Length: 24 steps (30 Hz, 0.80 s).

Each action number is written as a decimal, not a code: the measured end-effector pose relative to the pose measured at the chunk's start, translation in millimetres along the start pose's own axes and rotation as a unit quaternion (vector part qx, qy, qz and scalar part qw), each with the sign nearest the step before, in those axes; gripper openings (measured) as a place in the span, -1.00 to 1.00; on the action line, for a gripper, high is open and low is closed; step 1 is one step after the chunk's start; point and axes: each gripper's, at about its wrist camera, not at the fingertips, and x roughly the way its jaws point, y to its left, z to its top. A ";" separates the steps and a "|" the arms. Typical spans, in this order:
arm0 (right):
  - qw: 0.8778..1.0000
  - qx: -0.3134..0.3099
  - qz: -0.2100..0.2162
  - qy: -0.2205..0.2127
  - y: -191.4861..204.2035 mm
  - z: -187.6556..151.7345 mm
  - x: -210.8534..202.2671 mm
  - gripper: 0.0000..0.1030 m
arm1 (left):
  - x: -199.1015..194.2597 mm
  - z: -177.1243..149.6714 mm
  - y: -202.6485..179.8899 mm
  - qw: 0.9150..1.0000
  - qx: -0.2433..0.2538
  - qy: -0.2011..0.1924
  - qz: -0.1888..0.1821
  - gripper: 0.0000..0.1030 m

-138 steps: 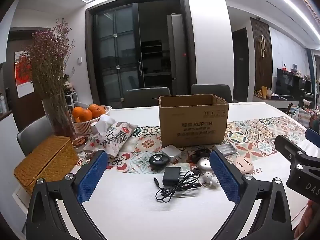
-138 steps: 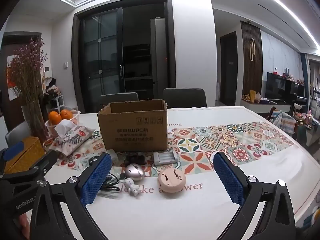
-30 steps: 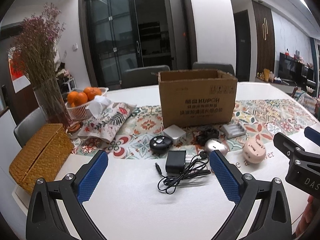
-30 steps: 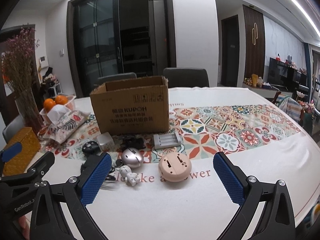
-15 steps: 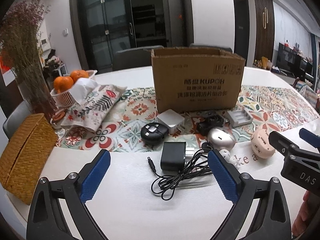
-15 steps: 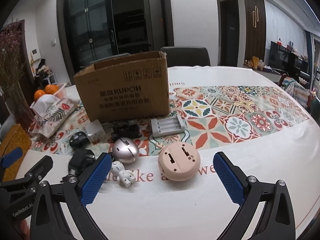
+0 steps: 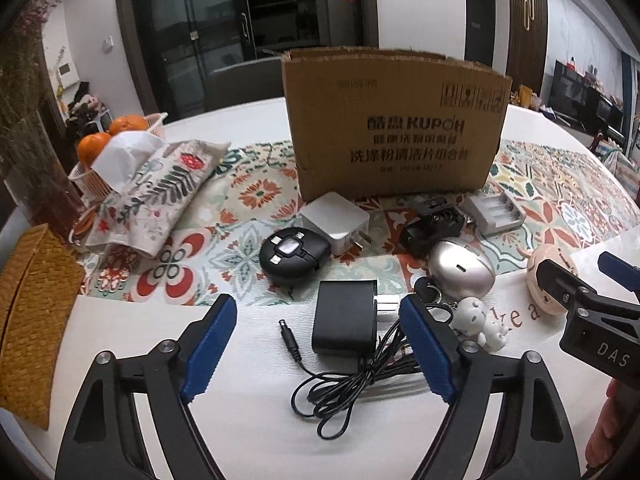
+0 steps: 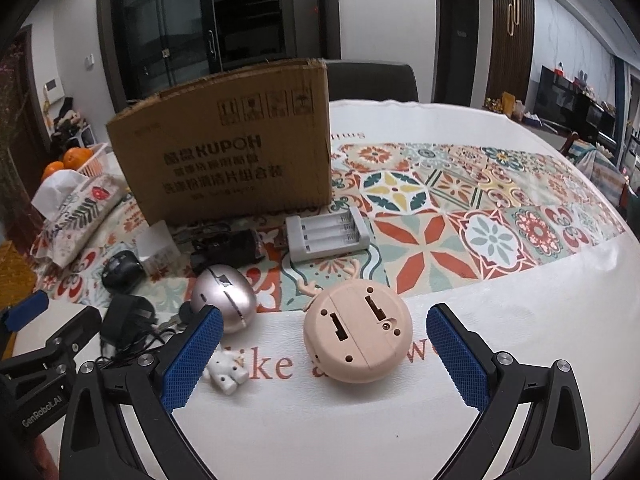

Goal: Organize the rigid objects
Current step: 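Move left tool to the black power adapter while right tool approaches the pink round case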

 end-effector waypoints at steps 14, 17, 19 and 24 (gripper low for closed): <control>0.999 -0.001 -0.015 0.047 -1.6 -4.2 33.1 0.99 | 32.4 -0.7 -3.7 0.999 0.004 0.048 -0.022 0.19; 0.999 0.000 -0.016 0.051 -1.8 -5.3 36.3 0.99 | 35.3 -0.8 -4.9 0.998 0.004 0.051 -0.028 0.11; 0.998 0.000 -0.016 0.053 -1.9 -5.8 38.1 0.99 | 37.5 -0.7 -5.7 0.998 0.002 0.055 -0.035 0.03; 0.998 0.000 -0.019 0.054 -3.2 -6.1 44.3 0.99 | 44.6 -0.5 -7.6 0.997 -0.001 0.067 -0.049 -0.07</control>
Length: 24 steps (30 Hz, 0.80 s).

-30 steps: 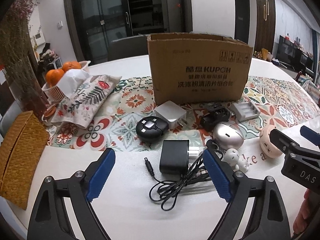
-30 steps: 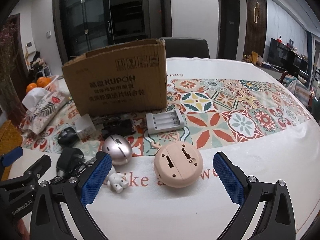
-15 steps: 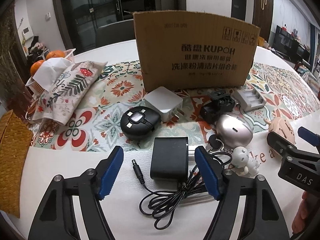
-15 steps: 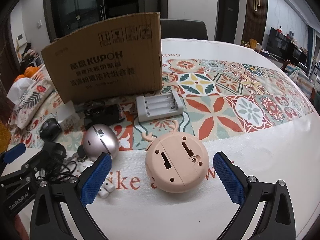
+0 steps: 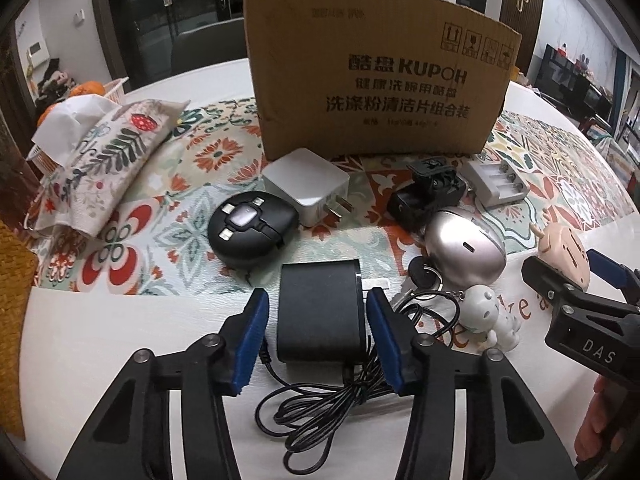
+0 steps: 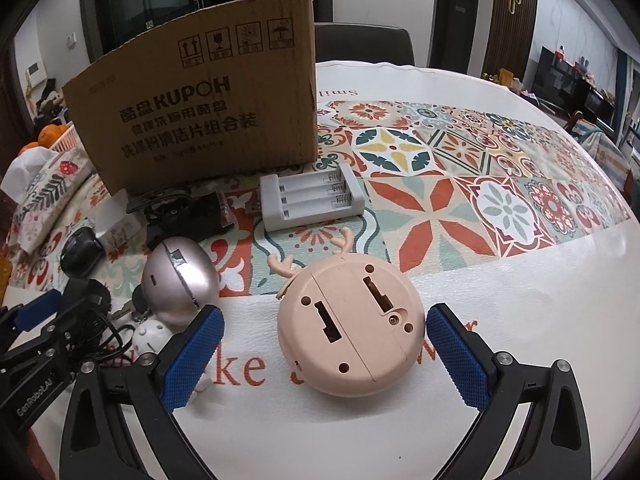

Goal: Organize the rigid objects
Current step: 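Move left tool to the black power adapter while right tool approaches the pink round case, then close left tool on the black adapter while right tool closes on the pink case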

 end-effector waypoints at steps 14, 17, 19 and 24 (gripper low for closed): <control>1.000 0.011 0.009 0.019 -6.1 -3.8 18.2 0.60 | 9.3 -1.6 -7.0 1.000 0.009 -0.011 -0.021 -0.14; 1.000 0.005 0.010 0.012 -5.8 -5.6 18.0 0.47 | 8.1 -2.9 -7.8 1.000 0.009 -0.016 -0.025 -0.15; 1.000 0.004 0.012 0.012 -5.8 -5.8 15.8 0.46 | 6.0 -3.0 -7.8 0.999 0.006 -0.017 -0.027 -0.17; 1.000 0.004 0.027 0.012 -4.3 -8.5 6.9 0.46 | 0.0 -5.1 -5.5 0.999 -0.005 -0.019 -0.040 -0.20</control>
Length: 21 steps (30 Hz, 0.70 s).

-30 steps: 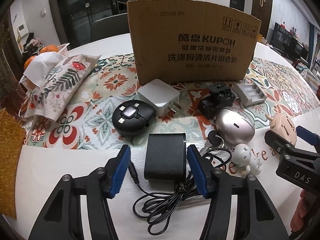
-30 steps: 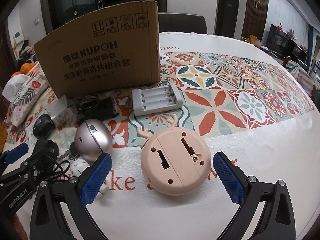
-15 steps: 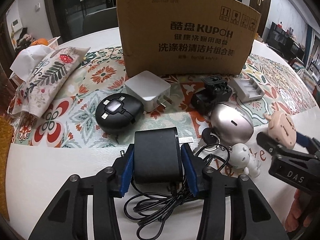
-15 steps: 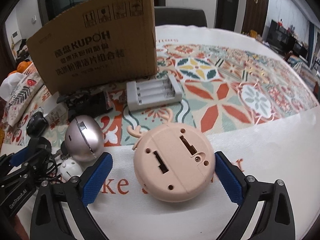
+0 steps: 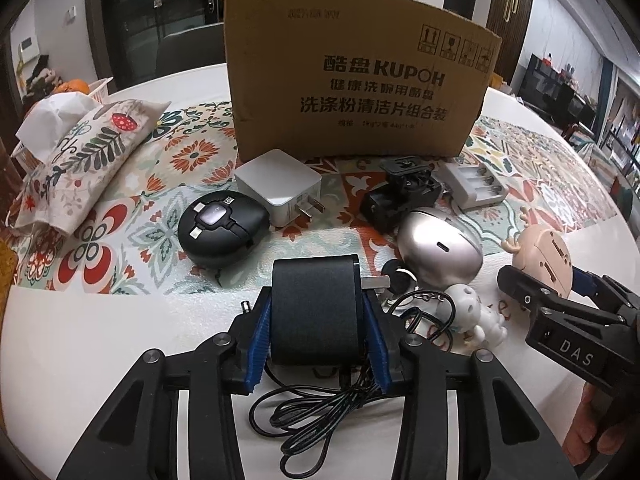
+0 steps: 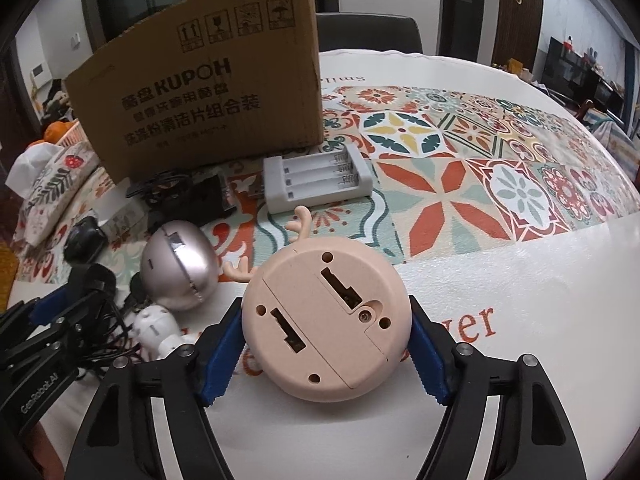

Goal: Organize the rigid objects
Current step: 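Close left tool on the black adapter while right tool closes on the pink case, then lift and carry the adapter and pink case with both tools over the cardboard box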

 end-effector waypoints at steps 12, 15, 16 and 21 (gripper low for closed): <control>0.999 -0.020 0.012 -0.049 9.3 3.5 -38.7 0.46 | -35.1 2.1 1.4 0.999 -0.018 -0.040 -0.008 -0.21; 0.997 -0.025 0.016 -0.067 12.5 5.3 -50.5 0.46 | -46.6 4.5 1.3 0.998 -0.019 -0.057 -0.006 -0.21; 0.997 -0.027 0.018 -0.072 13.6 6.1 -54.2 0.46 | -51.4 5.6 1.0 0.998 -0.019 -0.064 -0.005 -0.21; 0.994 -0.031 0.026 -0.098 16.2 12.9 -70.4 0.46 | -66.9 12.9 0.9 0.996 -0.019 -0.088 -0.004 -0.21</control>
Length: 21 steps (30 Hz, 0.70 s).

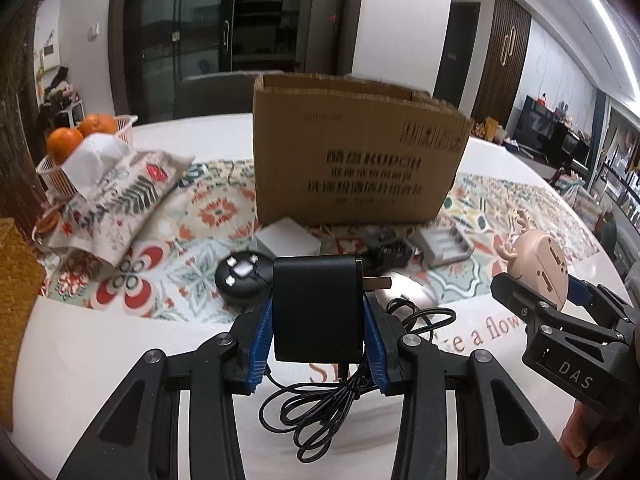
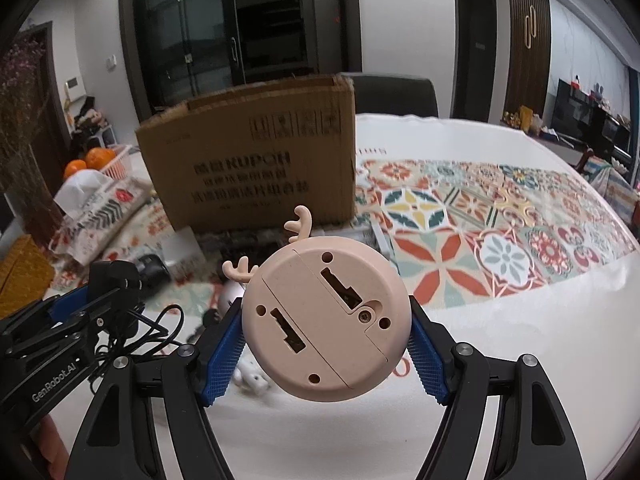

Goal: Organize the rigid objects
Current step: 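Lift and carry the adapter and pink case with both tools over the cardboard box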

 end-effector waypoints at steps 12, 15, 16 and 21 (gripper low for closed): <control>0.998 -0.002 0.013 -0.061 3.1 29.7 -22.2 0.46 | -24.1 35.5 -2.4 0.998 0.004 -0.065 0.009 -0.21; 0.998 0.002 0.018 -0.067 3.1 40.4 -23.0 0.46 | -28.9 45.7 -3.1 0.997 0.003 -0.081 0.011 -0.21; 0.997 0.004 0.019 -0.068 3.4 42.9 -22.9 0.46 | -30.3 49.8 -3.0 0.996 0.003 -0.087 0.011 -0.21; 0.996 0.010 0.026 -0.085 3.7 60.2 -23.2 0.46 | -33.5 71.1 -1.5 0.994 0.003 -0.108 0.011 -0.21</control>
